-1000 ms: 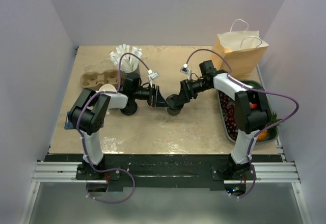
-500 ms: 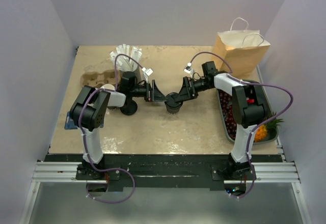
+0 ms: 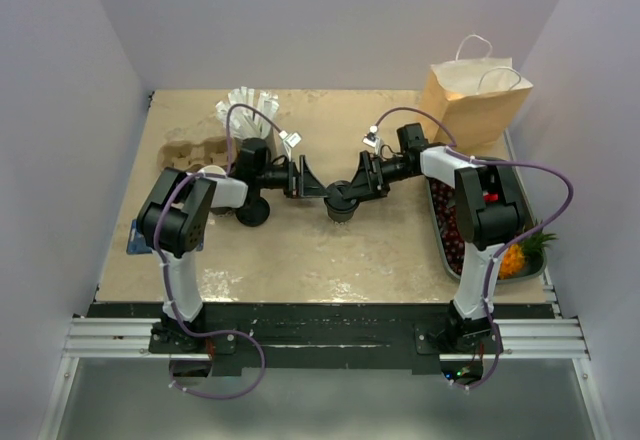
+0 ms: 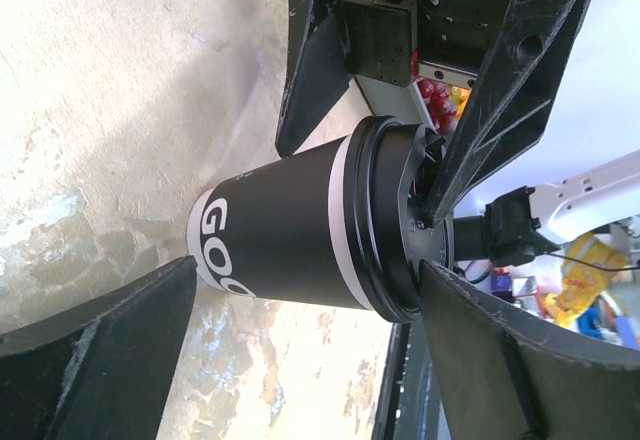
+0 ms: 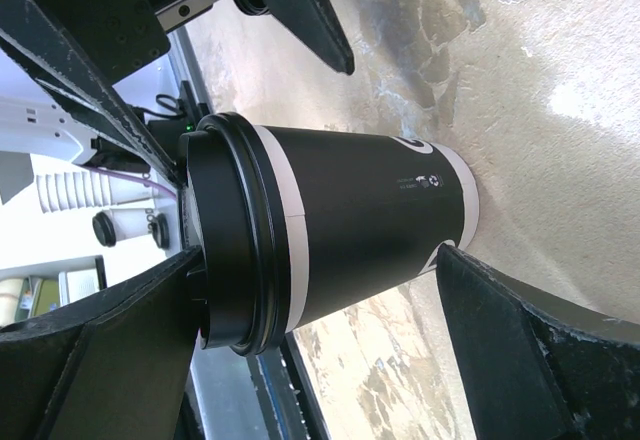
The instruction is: Pack the takeout coffee
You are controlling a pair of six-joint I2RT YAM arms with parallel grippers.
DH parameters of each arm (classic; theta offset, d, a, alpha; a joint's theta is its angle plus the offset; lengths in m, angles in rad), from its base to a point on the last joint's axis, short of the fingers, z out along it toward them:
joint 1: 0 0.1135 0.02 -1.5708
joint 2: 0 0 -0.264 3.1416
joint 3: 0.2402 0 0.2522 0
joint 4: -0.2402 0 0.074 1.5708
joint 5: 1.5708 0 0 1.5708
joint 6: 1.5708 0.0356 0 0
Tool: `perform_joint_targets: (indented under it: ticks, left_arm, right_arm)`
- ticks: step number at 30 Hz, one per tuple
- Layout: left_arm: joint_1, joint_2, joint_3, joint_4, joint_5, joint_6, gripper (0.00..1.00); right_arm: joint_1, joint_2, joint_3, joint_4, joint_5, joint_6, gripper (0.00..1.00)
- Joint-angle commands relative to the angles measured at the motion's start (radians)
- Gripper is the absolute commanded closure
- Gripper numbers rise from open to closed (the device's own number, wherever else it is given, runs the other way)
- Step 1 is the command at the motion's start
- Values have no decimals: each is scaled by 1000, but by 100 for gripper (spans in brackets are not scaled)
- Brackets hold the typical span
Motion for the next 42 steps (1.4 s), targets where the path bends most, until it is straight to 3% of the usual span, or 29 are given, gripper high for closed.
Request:
perform_joint_targets:
  ticks: [1, 6, 12, 17, 22, 30, 35, 42]
  left_arm:
    - [-6, -44, 18, 8, -23, 93, 3]
    - [-6, -94, 108, -60, 20, 200, 0]
    - [-6, -145, 219, -387, -48, 459, 0]
    - [-8, -217, 288, -603, -102, 650, 0]
    - [-2, -321, 363, -857, -186, 932, 0]
    - [98, -524, 330, -788, -325, 891, 1]
    - [196, -600, 311, -788, -342, 866, 1]
    - [281, -688, 264, -800, -342, 857, 1]
  right_arm:
    - [-2, -53, 38, -28, 20, -119, 2]
    - [-2, -122, 85, -31, -46, -161, 1]
    - [-2, -151, 101, -31, -13, -184, 1]
    - [-1, -220, 113, -76, 99, -311, 1]
    - [8, -346, 29, -114, 360, -538, 1]
    - [157, -428, -119, -162, 569, -782, 1]
    - [200, -371, -134, -100, 632, -725, 1]
    - [223, -256, -53, -91, 583, -670, 1]
